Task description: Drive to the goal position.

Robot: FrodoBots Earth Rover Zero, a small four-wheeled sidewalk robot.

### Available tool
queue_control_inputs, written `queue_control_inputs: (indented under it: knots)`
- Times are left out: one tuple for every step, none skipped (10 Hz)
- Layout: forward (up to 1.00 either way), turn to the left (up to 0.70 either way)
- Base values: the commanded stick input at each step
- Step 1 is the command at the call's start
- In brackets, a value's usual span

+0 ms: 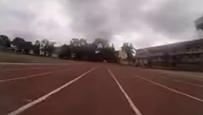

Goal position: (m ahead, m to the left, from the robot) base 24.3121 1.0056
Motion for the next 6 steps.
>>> queue_control_inputs:
  knots:
    - [0.70, 0.00]
    - [0.70, 0.00]
    - [0.70, 0.00]
    - [0.70, 0.00]
    - [0.70, 0.00]
    - [0.70, 0.00]
